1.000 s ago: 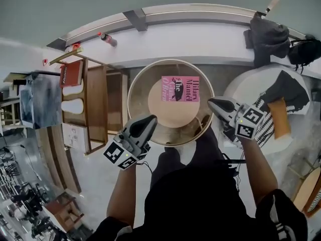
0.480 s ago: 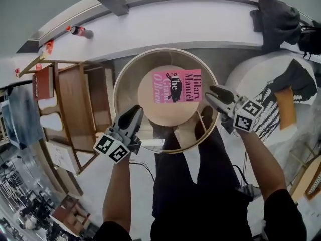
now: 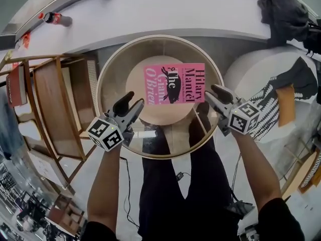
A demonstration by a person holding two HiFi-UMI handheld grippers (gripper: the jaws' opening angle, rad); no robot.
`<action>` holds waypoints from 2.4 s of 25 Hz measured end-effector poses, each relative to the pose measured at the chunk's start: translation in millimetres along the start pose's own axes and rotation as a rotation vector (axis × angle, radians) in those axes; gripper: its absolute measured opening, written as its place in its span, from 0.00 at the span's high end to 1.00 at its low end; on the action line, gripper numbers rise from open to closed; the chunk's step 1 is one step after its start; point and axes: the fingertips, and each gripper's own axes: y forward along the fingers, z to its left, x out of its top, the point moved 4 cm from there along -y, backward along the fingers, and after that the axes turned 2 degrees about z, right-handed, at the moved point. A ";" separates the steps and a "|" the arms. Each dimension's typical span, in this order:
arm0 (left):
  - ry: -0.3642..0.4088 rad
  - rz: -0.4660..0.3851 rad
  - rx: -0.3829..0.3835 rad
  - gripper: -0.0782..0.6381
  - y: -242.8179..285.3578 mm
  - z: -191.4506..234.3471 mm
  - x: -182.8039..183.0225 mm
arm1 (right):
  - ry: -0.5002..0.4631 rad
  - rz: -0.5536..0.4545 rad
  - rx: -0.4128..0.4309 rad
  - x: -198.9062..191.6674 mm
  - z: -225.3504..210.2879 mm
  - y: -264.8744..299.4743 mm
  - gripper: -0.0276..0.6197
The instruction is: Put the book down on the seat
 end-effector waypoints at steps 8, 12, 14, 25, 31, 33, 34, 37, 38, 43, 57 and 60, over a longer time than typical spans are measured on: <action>-0.128 0.086 0.009 0.60 29.7 27.8 -42.3 | 0.071 0.071 -0.073 -29.4 -27.5 22.4 0.69; -0.182 0.145 0.063 0.60 39.2 38.5 -59.2 | 0.098 0.082 -0.083 -37.0 -30.7 28.6 0.69; -0.197 0.164 0.082 0.60 43.9 38.2 -60.8 | 0.108 0.096 -0.088 -41.5 -30.9 32.2 0.69; -0.217 0.228 0.123 0.60 58.6 39.1 -80.2 | 0.135 0.100 -0.101 -51.5 -29.0 39.9 0.69; -0.212 0.247 0.129 0.60 59.2 39.0 -83.9 | 0.125 0.108 -0.128 -53.6 -29.4 42.3 0.69; -0.198 0.258 0.132 0.60 60.5 37.4 -85.1 | 0.113 0.113 -0.123 -54.0 -28.5 42.5 0.69; -0.194 0.262 0.134 0.60 61.4 36.7 -85.5 | 0.110 0.113 -0.119 -54.2 -28.0 42.4 0.69; -0.193 0.263 0.137 0.60 64.2 35.9 -86.2 | 0.096 0.117 -0.113 -55.8 -26.2 42.6 0.69; -0.194 0.261 0.139 0.60 64.8 36.2 -85.9 | 0.091 0.118 -0.113 -56.4 -25.8 43.0 0.69; -0.189 0.266 0.139 0.60 66.0 38.0 -84.5 | 0.091 0.113 -0.115 -58.6 -26.0 43.3 0.69; -0.195 0.243 0.152 0.60 65.6 37.9 -84.2 | 0.090 0.086 -0.130 -58.4 -25.1 43.1 0.70; -0.188 0.241 0.168 0.60 65.7 36.4 -83.9 | 0.093 0.079 -0.140 -58.4 -24.8 42.5 0.70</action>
